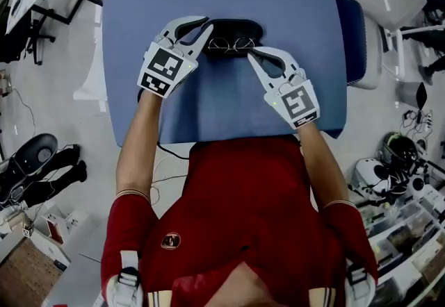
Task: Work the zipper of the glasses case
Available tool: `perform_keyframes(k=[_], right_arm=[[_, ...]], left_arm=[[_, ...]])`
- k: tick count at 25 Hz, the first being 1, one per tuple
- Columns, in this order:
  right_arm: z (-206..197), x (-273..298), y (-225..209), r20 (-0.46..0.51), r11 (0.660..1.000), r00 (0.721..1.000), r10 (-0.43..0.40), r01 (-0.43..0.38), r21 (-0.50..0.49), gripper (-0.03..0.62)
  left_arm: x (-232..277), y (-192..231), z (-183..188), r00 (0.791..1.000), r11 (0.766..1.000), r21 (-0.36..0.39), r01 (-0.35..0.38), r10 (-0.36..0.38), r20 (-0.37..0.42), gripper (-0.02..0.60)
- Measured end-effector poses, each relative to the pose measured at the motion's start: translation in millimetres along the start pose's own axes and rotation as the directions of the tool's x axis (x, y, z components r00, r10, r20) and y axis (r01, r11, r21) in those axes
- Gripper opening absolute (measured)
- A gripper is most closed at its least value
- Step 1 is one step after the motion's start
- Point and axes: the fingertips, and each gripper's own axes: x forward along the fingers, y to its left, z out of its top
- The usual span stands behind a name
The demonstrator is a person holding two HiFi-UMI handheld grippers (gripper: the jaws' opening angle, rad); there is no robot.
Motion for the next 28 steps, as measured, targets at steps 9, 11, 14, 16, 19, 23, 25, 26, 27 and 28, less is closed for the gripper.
perform_keyframes(k=[9, 11, 14, 16, 19, 23, 25, 26, 27, 28], right_arm=[[-17.8, 5.7, 5.9, -0.103, 0.997, 0.995, -0.01, 0.002, -0.08, 0.061], [-21.2, 8.9, 8.3, -0.128, 0.993, 0.992, -0.01, -0.004, -0.114, 0.069], [-27.7, 12.8, 9.7, -0.183, 0.985, 0.983, -0.017, -0.015, -0.172, 0.084], [-32.5, 15.1, 10.8, -0.209, 0.979, 0.978, -0.018, -0.025, -0.204, 0.091], [-41.6, 14.9, 10.7, -0.237, 0.97, 0.971, -0.022, -0.037, -0.24, 0.097], [-52.9, 16.6, 8.7, -0.281, 0.961, 0.959, -0.033, -0.047, -0.274, 0.097], [-54.7, 20.0, 9.1, -0.289, 0.959, 0.957, -0.036, -0.048, -0.28, 0.097], [-54.7, 21.4, 9.4, -0.289, 0.959, 0.957, -0.037, -0.048, -0.279, 0.097], [-54.6, 22.2, 9.5, -0.288, 0.959, 0.957, -0.037, -0.047, -0.279, 0.097], [-54.6, 22.3, 9.5, -0.286, 0.959, 0.957, -0.038, -0.045, -0.278, 0.097]], left_arm=[[46.5, -7.2, -28.2, 0.971, 0.972, 0.146, 0.185, -0.158, -0.18, 0.103], [53.8, -9.8, -36.5, 0.959, 0.96, 0.168, 0.222, -0.184, -0.216, 0.104], [61.7, -11.3, -44.1, 0.944, 0.948, 0.189, 0.256, -0.203, -0.259, 0.106], [67.0, -12.4, -48.4, 0.937, 0.941, 0.201, 0.272, -0.211, -0.278, 0.107], [75.5, -17.6, -51.4, 0.926, 0.929, 0.221, 0.296, -0.222, -0.305, 0.107], [82.9, -22.5, -54.2, 0.908, 0.911, 0.24, 0.334, -0.243, -0.342, 0.107], [83.3, -22.4, -55.3, 0.903, 0.906, 0.239, 0.348, -0.255, -0.346, 0.107], [82.7, -22.5, -55.6, 0.902, 0.905, 0.239, 0.352, -0.26, -0.345, 0.106], [81.8, -23.2, -55.3, 0.902, 0.904, 0.239, 0.355, -0.263, -0.342, 0.106], [80.5, -24.7, -54.5, 0.903, 0.903, 0.241, 0.357, -0.267, -0.338, 0.106]])
